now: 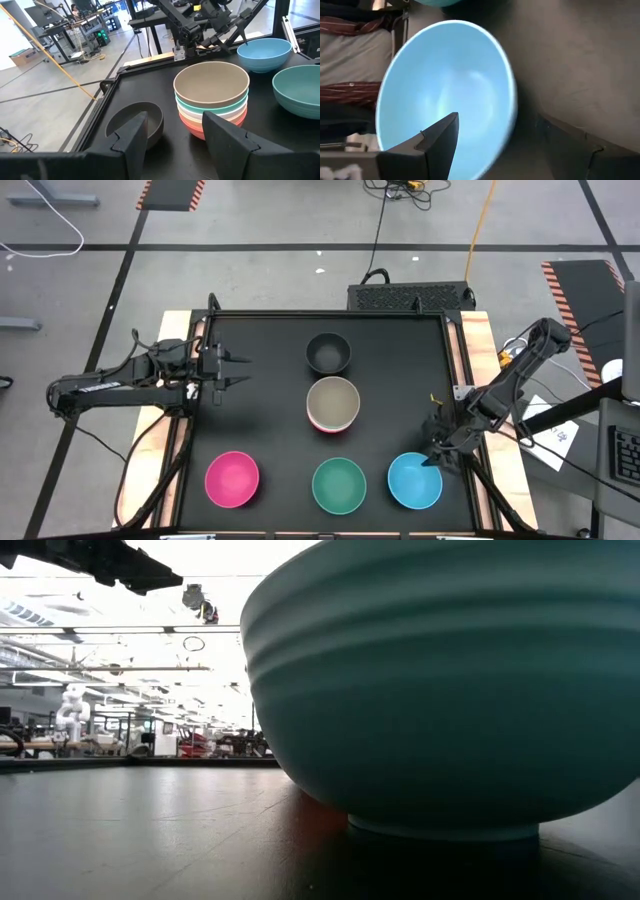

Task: Nest bowls inside each other
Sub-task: Stack the blue bowl on the gray bowl

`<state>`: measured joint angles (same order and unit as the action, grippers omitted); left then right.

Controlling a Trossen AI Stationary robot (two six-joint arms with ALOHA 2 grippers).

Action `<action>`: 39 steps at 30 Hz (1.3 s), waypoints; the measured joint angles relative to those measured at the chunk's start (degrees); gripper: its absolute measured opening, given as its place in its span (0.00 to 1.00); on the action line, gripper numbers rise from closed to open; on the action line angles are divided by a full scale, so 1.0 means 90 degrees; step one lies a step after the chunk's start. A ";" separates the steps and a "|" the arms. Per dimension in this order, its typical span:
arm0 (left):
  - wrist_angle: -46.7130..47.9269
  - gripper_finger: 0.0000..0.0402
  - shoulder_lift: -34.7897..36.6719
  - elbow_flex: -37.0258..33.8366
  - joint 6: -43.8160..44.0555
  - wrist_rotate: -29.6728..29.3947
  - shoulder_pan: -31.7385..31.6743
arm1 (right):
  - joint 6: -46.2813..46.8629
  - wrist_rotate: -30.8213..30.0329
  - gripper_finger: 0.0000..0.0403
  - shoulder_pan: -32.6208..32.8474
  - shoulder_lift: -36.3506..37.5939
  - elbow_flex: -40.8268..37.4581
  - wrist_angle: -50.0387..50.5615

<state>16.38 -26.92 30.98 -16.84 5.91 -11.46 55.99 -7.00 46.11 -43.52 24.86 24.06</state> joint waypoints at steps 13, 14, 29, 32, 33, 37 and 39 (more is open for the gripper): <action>0.0000 0.48 0.0000 0.0001 -0.0051 0.0006 -0.0001 | 0.0209 0.0145 0.62 -0.0061 -0.0863 0.0000 -0.0598; 0.0000 0.48 0.0000 0.0002 -0.0051 0.0007 0.0000 | 0.0210 0.0151 0.62 -0.0089 -0.0943 0.0000 -0.0643; 0.0000 0.48 0.0000 0.0002 -0.0041 0.0226 -0.0002 | -0.0845 0.0622 0.28 -0.0518 -0.1605 0.0000 -0.0661; 0.0000 0.48 0.0000 0.0002 -0.0037 0.0226 -0.0002 | -0.1091 0.0618 0.07 -0.0614 -0.1585 0.0000 -0.0722; 0.0000 0.48 0.0000 0.0002 -0.0024 0.0228 -0.0002 | -0.1199 0.0623 0.04 -0.0635 -0.1585 0.0000 -0.0767; 0.0000 0.48 0.0000 0.0002 -0.0023 0.0228 -0.0002 | -0.1371 0.0577 0.03 -0.0760 -0.1585 0.0000 -0.0836; 0.0000 0.48 0.0000 0.0002 0.0000 0.0229 -0.0002 | -0.1467 0.0540 0.02 -0.0839 -0.1585 0.0000 -0.0835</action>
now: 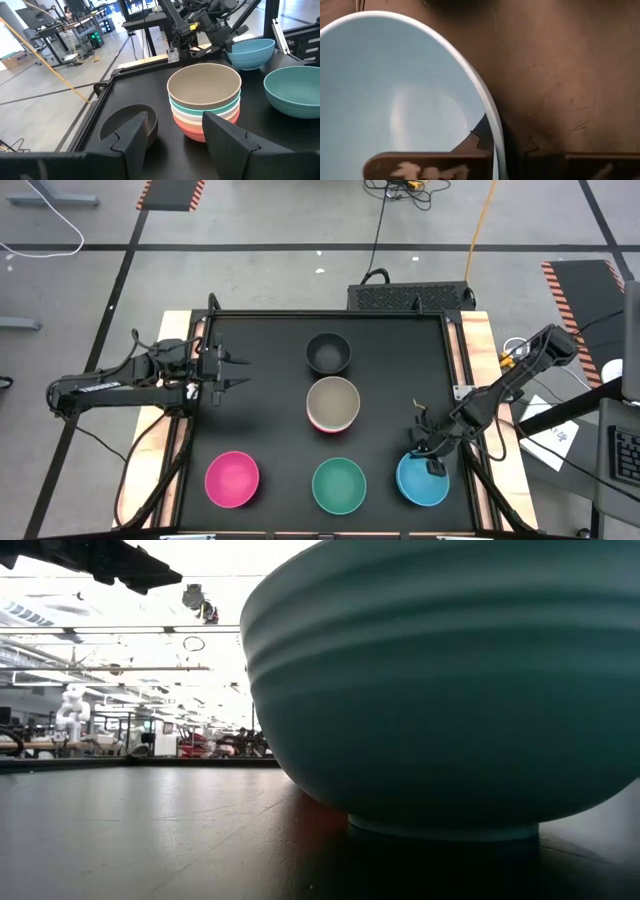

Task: Nest bowls inside each other
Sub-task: Stack the blue bowl on the gray bowl

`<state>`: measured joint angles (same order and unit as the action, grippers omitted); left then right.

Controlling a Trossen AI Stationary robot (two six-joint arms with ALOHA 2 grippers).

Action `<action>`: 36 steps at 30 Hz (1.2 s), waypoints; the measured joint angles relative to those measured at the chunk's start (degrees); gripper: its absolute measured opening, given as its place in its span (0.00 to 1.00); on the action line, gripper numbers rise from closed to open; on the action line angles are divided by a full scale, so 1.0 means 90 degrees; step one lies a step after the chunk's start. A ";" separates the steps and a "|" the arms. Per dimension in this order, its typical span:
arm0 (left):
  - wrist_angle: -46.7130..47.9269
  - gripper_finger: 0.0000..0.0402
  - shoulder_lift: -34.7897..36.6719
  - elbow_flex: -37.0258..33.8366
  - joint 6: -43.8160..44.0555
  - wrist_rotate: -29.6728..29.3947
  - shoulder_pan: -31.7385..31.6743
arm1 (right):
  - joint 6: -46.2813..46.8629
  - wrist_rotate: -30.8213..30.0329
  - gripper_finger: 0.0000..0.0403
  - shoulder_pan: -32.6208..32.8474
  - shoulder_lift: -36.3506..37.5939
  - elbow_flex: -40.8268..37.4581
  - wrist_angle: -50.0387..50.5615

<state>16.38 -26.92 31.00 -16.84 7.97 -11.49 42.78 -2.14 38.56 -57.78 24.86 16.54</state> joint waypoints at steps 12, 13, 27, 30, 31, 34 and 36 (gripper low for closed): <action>0.0001 0.48 0.0000 0.0000 0.0006 0.0003 0.0000 | -0.0747 0.0111 0.01 -0.0919 0.0534 0.0056 -0.0946; 0.0002 0.48 0.0000 0.0000 0.0005 0.0004 0.0000 | -0.0794 0.0118 0.01 -0.1003 0.0640 0.0139 -0.0823; 0.0004 0.48 0.0000 0.0000 0.0027 0.0161 0.0002 | -0.2845 -0.0451 0.00 -0.2389 0.0925 0.2542 0.1666; 0.0003 0.48 0.0000 0.0000 0.0027 0.0182 0.0002 | -0.3301 -0.0661 0.00 -0.2785 0.0802 0.2624 0.1704; 0.0003 0.48 0.0000 0.0000 0.0027 0.0183 0.0002 | -0.3412 -0.0765 0.00 -0.2961 0.0771 0.2625 0.1693; 0.0002 0.48 0.0000 0.0000 0.0025 0.0201 0.0000 | -0.3692 -0.0911 0.00 -0.3626 0.0656 0.2625 0.1731; 0.0001 0.48 0.0000 0.0000 0.0024 0.0244 0.0002 | -0.3956 -0.0732 0.00 -0.4010 0.0595 0.2625 0.1697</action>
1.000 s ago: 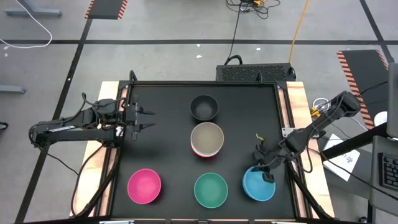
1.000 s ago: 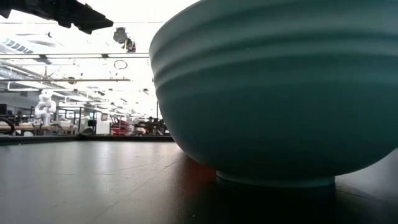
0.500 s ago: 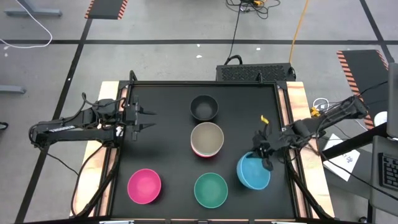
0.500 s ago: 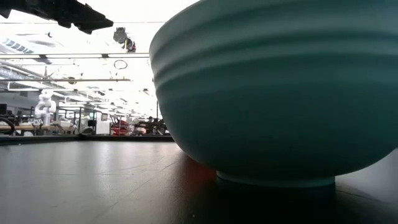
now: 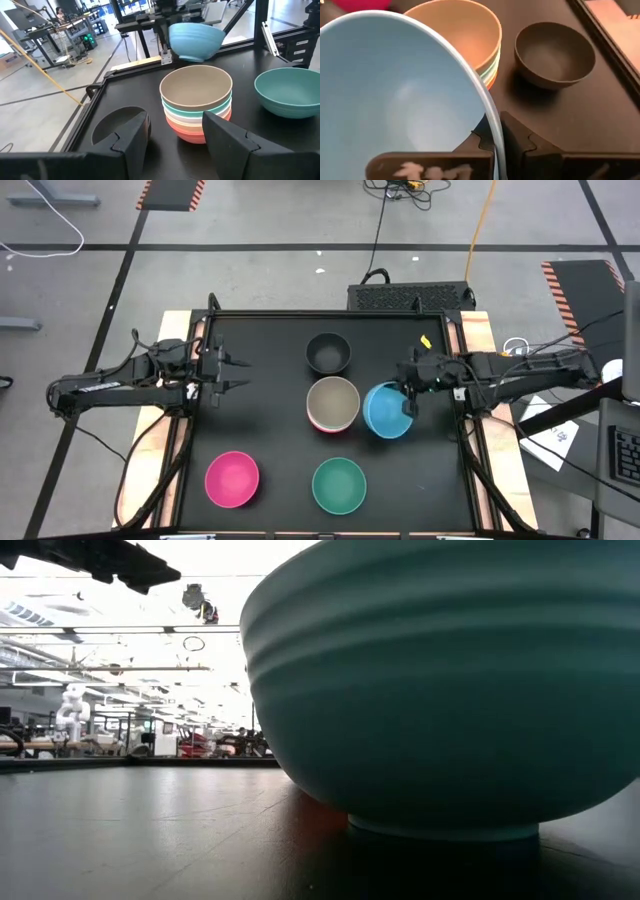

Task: Nest bowls inside each other
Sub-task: Stack the blue bowl on the gray bowl

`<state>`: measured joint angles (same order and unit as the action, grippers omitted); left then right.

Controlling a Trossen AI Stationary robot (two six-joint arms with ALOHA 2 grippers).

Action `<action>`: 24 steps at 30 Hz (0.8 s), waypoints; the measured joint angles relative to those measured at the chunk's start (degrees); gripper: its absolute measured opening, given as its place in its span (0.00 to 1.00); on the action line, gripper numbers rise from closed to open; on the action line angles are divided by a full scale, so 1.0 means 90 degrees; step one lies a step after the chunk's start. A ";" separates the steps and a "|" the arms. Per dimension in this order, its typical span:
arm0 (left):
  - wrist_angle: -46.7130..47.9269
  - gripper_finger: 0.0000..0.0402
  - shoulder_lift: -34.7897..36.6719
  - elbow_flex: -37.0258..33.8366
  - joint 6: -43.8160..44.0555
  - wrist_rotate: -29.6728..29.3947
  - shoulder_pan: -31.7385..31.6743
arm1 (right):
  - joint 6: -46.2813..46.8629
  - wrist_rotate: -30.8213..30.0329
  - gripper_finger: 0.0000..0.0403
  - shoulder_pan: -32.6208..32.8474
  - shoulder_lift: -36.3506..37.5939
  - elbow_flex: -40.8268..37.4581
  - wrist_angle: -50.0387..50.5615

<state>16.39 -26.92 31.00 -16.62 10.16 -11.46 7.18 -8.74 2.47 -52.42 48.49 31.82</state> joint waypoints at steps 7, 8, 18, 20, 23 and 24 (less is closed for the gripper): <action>-0.0001 0.48 0.0000 0.0000 -0.0005 0.0033 -0.0002 | -0.0624 0.1153 0.00 -0.1009 0.0100 0.0011 -0.0825; -0.0001 0.48 0.0000 0.0000 -0.0006 0.0033 -0.0002 | -0.0686 0.1302 0.00 -0.1119 0.0114 0.0069 -0.0855; -0.0018 0.48 -0.0001 0.0000 -0.0017 0.0033 -0.0002 | -0.0954 0.2515 0.00 -0.1795 -0.0361 0.1353 -0.0791; -0.0020 0.48 0.0000 0.0000 -0.0017 0.0033 0.0000 | -0.1029 0.2657 0.00 -0.1855 -0.0673 0.1768 -0.0483; -0.0021 0.48 0.0000 0.0000 -0.0017 0.0033 -0.0001 | -0.1069 0.2667 0.00 -0.1977 -0.1227 0.2424 0.0175; -0.0021 0.48 0.0000 0.0000 -0.0015 0.0033 -0.0002 | -0.1078 0.2662 0.00 -0.2023 -0.1430 0.2627 0.0379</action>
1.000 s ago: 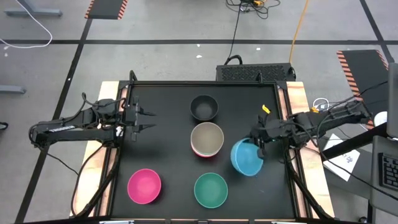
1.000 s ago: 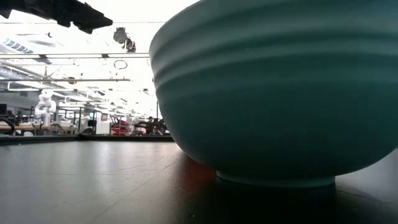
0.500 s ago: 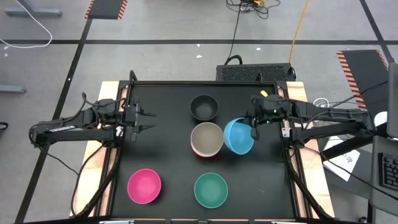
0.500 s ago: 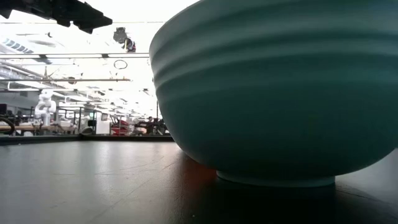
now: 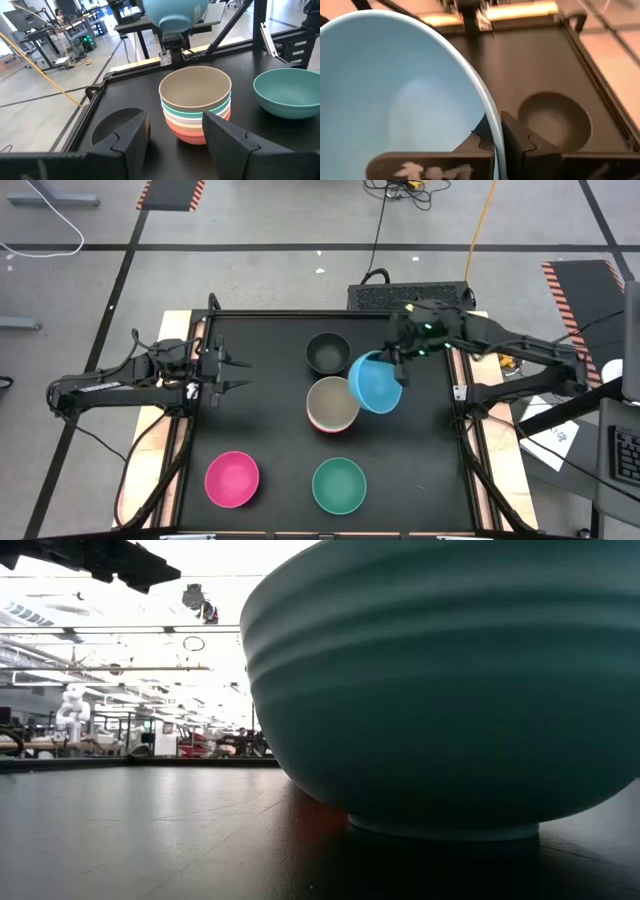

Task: Nest bowls inside each other
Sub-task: Stack the blue bowl on the gray bowl

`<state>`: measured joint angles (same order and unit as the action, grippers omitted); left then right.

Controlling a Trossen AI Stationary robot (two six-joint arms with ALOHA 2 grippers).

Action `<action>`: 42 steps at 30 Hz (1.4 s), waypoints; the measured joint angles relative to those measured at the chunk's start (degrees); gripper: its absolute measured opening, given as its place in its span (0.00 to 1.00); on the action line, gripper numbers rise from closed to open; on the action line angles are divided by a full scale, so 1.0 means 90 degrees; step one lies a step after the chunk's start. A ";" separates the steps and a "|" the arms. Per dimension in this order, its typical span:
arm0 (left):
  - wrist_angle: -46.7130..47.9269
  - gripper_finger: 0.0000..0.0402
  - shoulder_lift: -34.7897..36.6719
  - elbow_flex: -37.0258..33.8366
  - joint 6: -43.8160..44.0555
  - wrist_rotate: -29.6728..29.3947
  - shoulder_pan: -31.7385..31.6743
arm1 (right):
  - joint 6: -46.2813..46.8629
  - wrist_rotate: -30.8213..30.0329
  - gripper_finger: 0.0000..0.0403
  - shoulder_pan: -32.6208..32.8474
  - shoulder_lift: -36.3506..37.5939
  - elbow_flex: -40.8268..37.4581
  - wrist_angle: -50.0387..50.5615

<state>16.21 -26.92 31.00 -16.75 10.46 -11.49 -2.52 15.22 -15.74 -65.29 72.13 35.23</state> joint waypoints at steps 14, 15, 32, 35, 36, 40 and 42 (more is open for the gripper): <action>-0.0002 0.48 -0.0001 0.0000 0.0034 0.0000 0.0000 | -0.0324 -0.0004 0.00 -0.0506 -0.2062 0.1806 0.2130; -0.0003 0.48 0.0000 0.0000 0.0034 0.0000 0.0002 | -0.0331 0.0000 0.00 -0.0503 -0.2140 0.1949 0.2199; -0.0022 0.48 0.0000 0.0000 0.0041 -0.0002 0.0002 | -0.0231 0.0336 0.01 -0.0190 -0.3526 0.3165 0.2830; -0.0022 0.48 0.0000 0.0000 0.0041 -0.0001 0.0001 | -0.0239 0.0513 0.01 -0.0181 -0.3680 0.3165 0.2748; -0.0022 0.48 -0.0001 0.0000 0.0042 -0.0001 0.0002 | -0.0241 0.0512 0.01 -0.0175 -0.3711 0.3165 0.2705; -0.0024 0.48 -0.0002 0.0000 0.0044 -0.0002 0.0002 | -0.0225 0.0852 0.01 -0.0153 -0.3867 0.3165 0.2619; -0.0029 0.48 0.0000 0.0000 0.0045 -0.0002 0.0000 | -0.0144 0.0998 0.01 -0.0119 -0.3959 0.3165 0.2562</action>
<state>15.94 -26.92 31.00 -16.34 10.44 -11.49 -3.81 24.20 -16.81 -100.92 100.62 58.29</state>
